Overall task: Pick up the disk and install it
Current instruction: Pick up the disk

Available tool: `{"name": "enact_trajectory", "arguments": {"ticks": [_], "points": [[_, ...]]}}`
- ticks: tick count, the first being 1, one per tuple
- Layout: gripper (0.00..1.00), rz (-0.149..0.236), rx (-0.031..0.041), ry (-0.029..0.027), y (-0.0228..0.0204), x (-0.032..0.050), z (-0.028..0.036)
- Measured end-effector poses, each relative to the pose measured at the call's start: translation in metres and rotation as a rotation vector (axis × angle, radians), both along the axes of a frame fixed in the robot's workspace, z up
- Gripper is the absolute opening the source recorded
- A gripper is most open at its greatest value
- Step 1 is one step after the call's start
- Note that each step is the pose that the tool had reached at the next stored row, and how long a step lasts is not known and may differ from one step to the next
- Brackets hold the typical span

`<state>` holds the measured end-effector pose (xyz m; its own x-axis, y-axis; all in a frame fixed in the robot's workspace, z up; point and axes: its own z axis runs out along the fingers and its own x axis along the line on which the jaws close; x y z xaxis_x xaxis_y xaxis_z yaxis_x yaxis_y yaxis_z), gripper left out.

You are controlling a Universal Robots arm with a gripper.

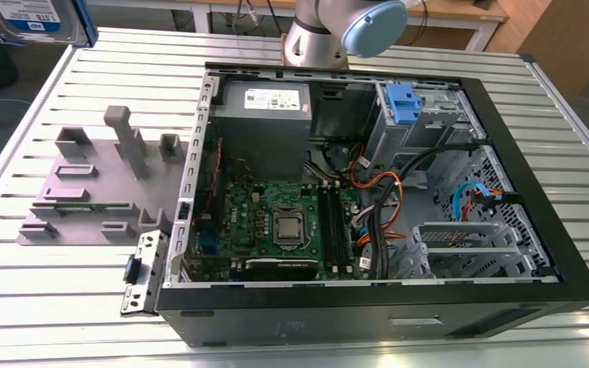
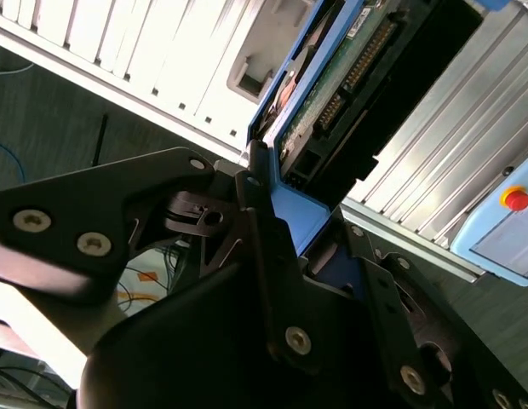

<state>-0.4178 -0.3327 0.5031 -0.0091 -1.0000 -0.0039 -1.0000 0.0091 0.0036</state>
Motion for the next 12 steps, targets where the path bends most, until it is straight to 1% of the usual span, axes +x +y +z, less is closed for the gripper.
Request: {"name": "enact_trajectory", "arguments": {"ticks": [3,5,7,9,11,12], "points": [[0.37,0.0,0.0,0.0,0.0,0.0095,-0.0003],[0.37,0.0,-0.0012,0.0,0.0,0.0132,-0.0003],[0.37,0.0,-0.0036,0.0,0.0001,0.0144,-0.0003],[0.37,0.0,-0.004,0.0002,0.0,0.0147,0.0],[0.37,0.0,-0.0039,0.0,0.0,0.0148,0.0023],[0.37,0.0,-0.0039,0.0,0.0,0.0148,0.0049]]}}
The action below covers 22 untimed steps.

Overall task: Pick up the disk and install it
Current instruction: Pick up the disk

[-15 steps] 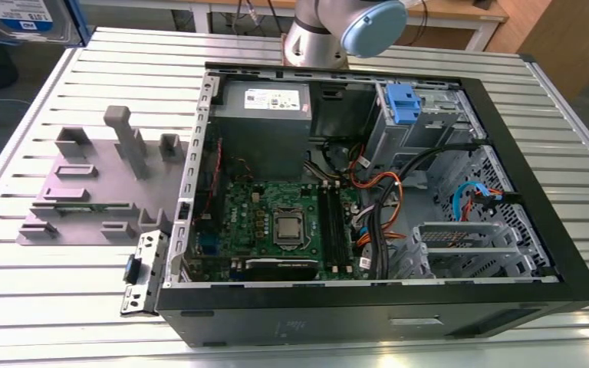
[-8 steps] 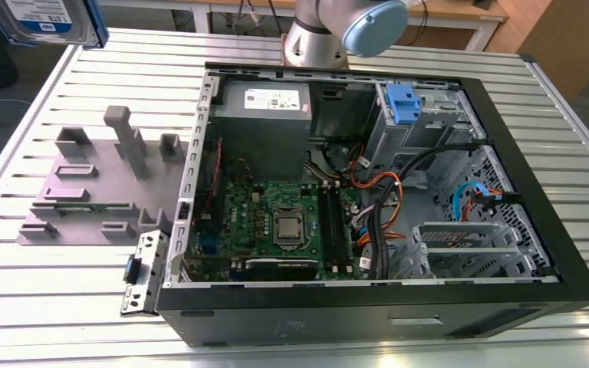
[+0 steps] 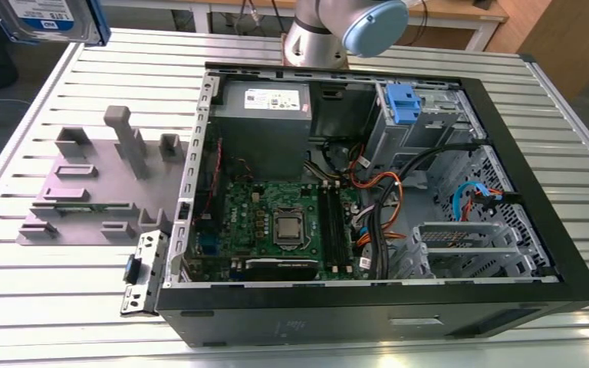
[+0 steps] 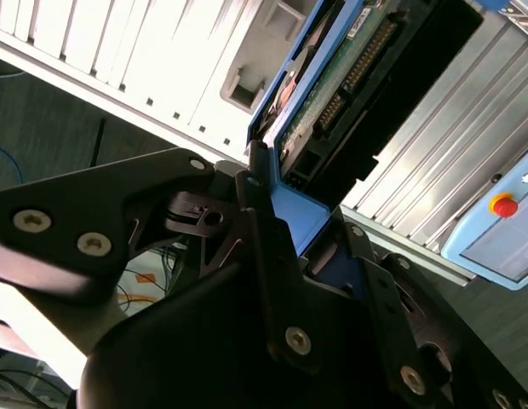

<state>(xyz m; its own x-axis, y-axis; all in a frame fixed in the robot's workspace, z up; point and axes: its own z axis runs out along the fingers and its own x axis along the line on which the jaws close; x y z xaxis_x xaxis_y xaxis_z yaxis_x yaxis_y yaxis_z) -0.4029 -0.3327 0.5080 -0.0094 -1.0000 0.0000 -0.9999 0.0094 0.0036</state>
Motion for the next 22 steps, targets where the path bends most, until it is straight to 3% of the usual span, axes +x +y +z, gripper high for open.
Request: {"name": "enact_trajectory", "arguments": {"ticks": [3,7,20,22], "points": [[0.37,0.0,-0.0006,0.0001,0.0,0.0001,0.0064],[0.37,0.0,-0.0042,0.0,0.0,0.0039,0.0066],[0.37,0.0,-0.0045,0.0004,0.0,0.0486,0.0066],[0.37,0.0,-0.0045,0.0003,-0.0004,0.0521,0.0065]]}}
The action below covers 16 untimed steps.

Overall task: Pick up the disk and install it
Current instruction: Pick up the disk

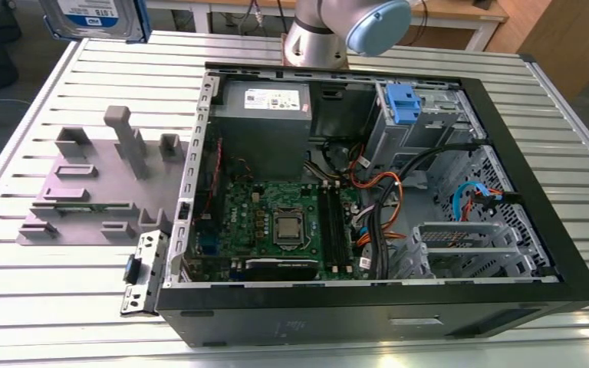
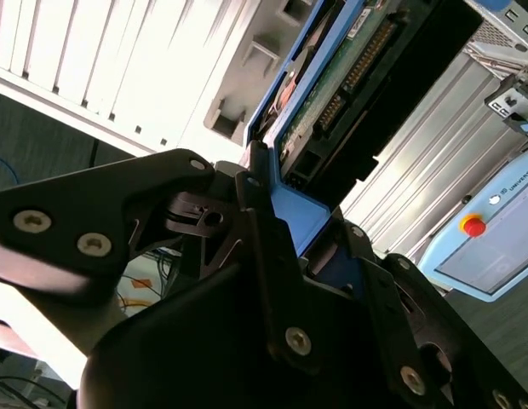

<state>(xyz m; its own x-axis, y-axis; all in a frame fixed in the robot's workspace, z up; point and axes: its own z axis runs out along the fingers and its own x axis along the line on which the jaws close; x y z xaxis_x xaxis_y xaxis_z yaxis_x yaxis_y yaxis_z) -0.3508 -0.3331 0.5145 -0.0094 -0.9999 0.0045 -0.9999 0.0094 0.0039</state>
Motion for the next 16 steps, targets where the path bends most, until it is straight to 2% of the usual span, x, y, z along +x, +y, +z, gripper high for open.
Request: {"name": "enact_trajectory", "arguments": {"ticks": [4,12,14,16], "points": [[0.37,0.0,0.0,0.0,-0.0054,0.0023,-0.0001],[0.37,0.0,-0.0001,-0.0001,-0.0213,0.0067,-0.0004],[0.37,0.0,0.0,-0.0001,-0.0244,0.0099,-0.0009],[0.37,0.0,0.0,0.0,-0.0258,0.0164,-0.0012]]}}
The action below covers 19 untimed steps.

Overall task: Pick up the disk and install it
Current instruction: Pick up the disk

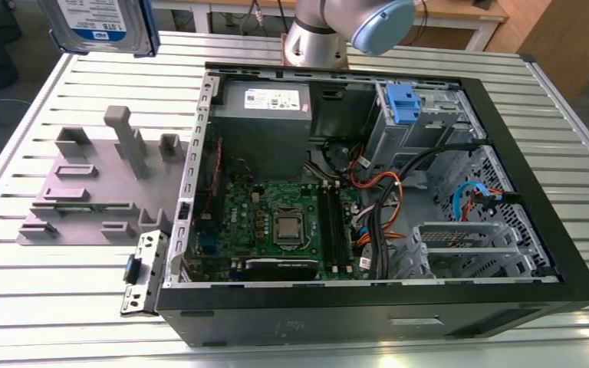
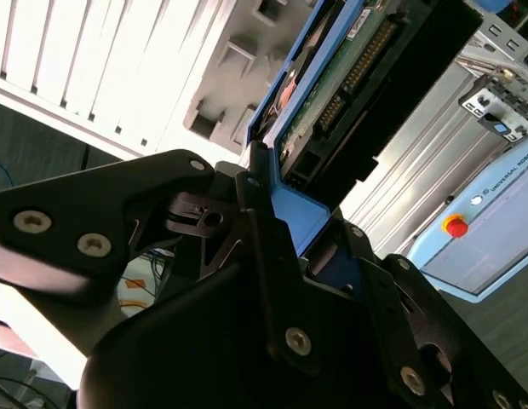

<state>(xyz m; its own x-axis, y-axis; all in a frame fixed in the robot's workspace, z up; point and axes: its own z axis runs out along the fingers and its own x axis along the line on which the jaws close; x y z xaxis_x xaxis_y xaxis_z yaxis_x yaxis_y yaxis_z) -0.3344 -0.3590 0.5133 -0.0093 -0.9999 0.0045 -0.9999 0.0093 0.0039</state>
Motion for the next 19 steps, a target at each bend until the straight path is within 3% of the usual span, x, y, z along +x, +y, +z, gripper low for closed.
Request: {"name": "enact_trajectory", "arguments": {"ticks": [10,19], "points": [[0.37,0.0,-0.0001,0.0,-0.0009,0.0445,-0.0006],[0.37,0.0,-0.0001,0.0001,-0.001,0.0655,-0.0009]]}}
